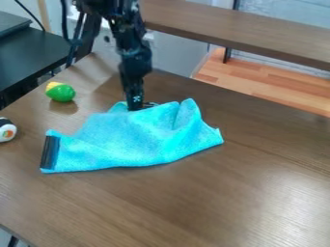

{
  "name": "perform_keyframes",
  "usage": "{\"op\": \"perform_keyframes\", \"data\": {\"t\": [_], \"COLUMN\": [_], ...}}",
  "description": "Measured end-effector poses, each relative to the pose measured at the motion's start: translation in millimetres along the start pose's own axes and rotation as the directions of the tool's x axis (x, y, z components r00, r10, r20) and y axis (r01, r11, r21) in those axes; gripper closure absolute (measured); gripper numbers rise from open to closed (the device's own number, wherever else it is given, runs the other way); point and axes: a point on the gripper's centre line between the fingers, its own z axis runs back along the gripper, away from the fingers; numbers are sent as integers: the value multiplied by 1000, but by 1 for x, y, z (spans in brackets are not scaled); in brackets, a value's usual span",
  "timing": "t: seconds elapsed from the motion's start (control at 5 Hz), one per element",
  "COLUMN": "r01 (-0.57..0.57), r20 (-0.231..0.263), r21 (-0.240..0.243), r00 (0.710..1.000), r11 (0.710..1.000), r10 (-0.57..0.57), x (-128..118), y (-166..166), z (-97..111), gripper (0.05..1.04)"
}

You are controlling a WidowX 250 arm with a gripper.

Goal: Unfold the cloth from top left to bottom right

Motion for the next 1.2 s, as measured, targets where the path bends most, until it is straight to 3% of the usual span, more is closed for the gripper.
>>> {"op": "perform_keyframes", "data": {"t": [0.2, 0.4, 0.8, 1.0, 1.2], "r01": [7, 15, 19, 23, 23], "r20": [-25, -30, -28, -30, -31], "r21": [6, 4, -5, -5, -6], "r00": [1000, 999, 999, 999, 999], "r11": [1000, 1000, 1000, 1000, 1000], "r10": [-7, -14, -19, -23, -23], "x": [1, 5, 5, 4, 4], "y": [-3, -6, -9, -10, -11], "z": [-12, -14, -15, -17, -17], "gripper": [89, 166, 753, 942, 1027]}}
